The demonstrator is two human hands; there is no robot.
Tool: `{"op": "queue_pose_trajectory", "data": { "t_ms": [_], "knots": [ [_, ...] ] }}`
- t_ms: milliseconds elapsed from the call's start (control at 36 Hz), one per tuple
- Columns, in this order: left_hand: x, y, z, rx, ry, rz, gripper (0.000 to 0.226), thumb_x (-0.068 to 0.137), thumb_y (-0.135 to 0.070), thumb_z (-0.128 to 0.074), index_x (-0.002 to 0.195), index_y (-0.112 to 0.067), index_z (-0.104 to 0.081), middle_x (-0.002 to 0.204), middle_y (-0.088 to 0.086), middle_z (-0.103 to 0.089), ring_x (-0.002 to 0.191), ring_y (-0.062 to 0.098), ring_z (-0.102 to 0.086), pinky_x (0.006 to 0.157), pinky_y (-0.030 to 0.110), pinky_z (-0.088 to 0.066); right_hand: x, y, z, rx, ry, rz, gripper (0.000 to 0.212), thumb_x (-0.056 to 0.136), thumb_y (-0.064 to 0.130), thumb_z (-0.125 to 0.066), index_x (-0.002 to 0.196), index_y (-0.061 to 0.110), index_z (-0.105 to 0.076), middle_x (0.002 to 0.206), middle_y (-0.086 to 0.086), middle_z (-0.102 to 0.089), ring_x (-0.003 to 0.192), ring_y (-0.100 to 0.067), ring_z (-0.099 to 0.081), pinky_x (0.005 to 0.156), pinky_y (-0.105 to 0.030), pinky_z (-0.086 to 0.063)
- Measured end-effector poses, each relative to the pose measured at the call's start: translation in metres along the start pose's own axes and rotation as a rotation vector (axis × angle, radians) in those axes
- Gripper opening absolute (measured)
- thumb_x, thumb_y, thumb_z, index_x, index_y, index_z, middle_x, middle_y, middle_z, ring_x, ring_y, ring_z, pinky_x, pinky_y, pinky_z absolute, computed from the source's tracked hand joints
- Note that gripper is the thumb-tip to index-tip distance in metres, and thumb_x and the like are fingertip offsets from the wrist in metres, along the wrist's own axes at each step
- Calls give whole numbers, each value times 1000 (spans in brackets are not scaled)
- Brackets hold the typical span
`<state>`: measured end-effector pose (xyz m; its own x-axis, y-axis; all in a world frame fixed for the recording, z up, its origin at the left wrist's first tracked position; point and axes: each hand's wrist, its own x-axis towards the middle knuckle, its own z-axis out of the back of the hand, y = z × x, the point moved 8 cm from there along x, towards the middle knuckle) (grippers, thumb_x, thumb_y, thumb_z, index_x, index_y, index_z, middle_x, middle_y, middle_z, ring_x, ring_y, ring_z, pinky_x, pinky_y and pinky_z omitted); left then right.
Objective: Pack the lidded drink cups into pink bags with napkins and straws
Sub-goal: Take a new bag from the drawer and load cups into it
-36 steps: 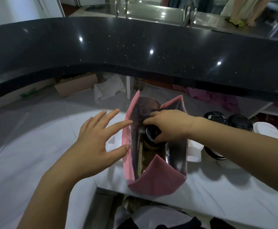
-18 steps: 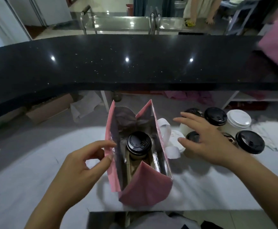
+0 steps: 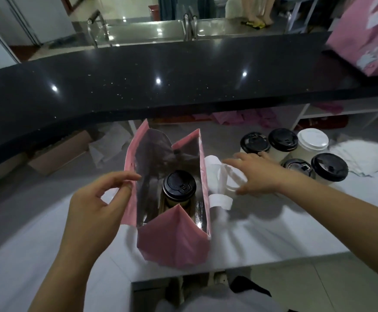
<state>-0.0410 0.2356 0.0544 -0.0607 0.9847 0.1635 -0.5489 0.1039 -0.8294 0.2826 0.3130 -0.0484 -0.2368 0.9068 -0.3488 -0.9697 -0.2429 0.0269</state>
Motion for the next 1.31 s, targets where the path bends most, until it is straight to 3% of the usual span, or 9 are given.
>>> {"op": "queue_pose_trajectory", "data": {
  "t_ms": [222, 417, 528, 667, 750, 889, 1000, 1139, 1306],
  "knots": [
    [-10, 11, 7, 24, 36, 30, 29, 98, -19, -56, 94, -44, -70, 91, -31, -67, 91, -13, -59, 72, 22, -51, 8, 7, -10, 97, 3, -44, 88, 77, 48, -76, 150, 35, -29, 146, -1, -43, 130, -25, -48, 102, -41, -33],
    [-9, 16, 14, 124, 121, 86, 22, 88, -58, -50, 98, -48, -67, 95, -33, -64, 92, -13, -57, 77, 26, -50, 4, 6, -5, 174, -27, -64, 82, 69, 50, -81, 139, 38, -40, 133, -1, -49, 116, -29, -52, 93, -40, -37],
    [-12, 11, 12, 266, 189, 87, 14, 89, -43, -60, 101, -49, -63, 107, -31, -55, 98, -8, -54, 84, 28, -48, -1, 6, 8, 218, -75, -65, 81, 67, 49, -81, 136, 38, -42, 128, 0, -49, 112, -29, -50, 92, -41, -43],
    [-17, 2, 8, 379, 214, 91, 37, 101, -19, -48, 104, -52, -64, 106, -33, -47, 95, -5, -50, 73, 12, -40, -17, 10, 47, 274, -195, -22, 82, 65, 45, -80, 137, 42, -41, 133, 4, -46, 117, -26, -44, 95, -42, -44],
    [-18, 1, 6, 474, 184, 122, 40, 101, -15, -44, 114, -46, -66, 119, -20, -52, 99, 5, -49, 78, 21, -44, -31, 15, 84, 292, -301, 7, 81, 65, 43, -79, 138, 40, -42, 135, 2, -47, 117, -27, -43, 96, -43, -44],
    [-21, -4, 8, 478, 10, 181, 28, 97, -27, -51, 121, -38, -63, 124, -12, -62, 102, 13, -58, 88, 36, -52, -59, 33, 143, 367, -507, 133, 80, 65, 47, -74, 138, 35, -46, 135, 1, -48, 118, -25, -43, 92, -37, -39],
    [-21, -5, 5, 519, -3, 243, 35, 88, -40, -68, 122, -36, -59, 121, -14, -57, 96, 7, -48, 84, 28, -43, -81, 62, 180, 441, -632, 314, 76, 70, 50, -74, 138, 32, -48, 133, 4, -48, 115, -22, -44, 91, -31, -35],
    [-24, -4, 0, 447, 37, 332, 59, 75, -42, -82, 124, -40, -49, 121, -17, -48, 96, 7, -48, 82, 29, -49, -86, 107, 193, 527, -519, 550, 77, 67, 44, -73, 138, 39, -46, 131, 16, -46, 119, -13, -46, 96, -22, -38],
    [-27, 11, -7, 349, 261, 426, 104, 63, -44, -90, 143, -52, -25, 149, -18, -31, 112, 8, -46, 78, 19, -48, -63, 147, 177, 490, -247, 696, 78, 70, 50, -75, 140, 44, -42, 137, 18, -45, 124, -10, -45, 100, -34, -46]
  ]
}}
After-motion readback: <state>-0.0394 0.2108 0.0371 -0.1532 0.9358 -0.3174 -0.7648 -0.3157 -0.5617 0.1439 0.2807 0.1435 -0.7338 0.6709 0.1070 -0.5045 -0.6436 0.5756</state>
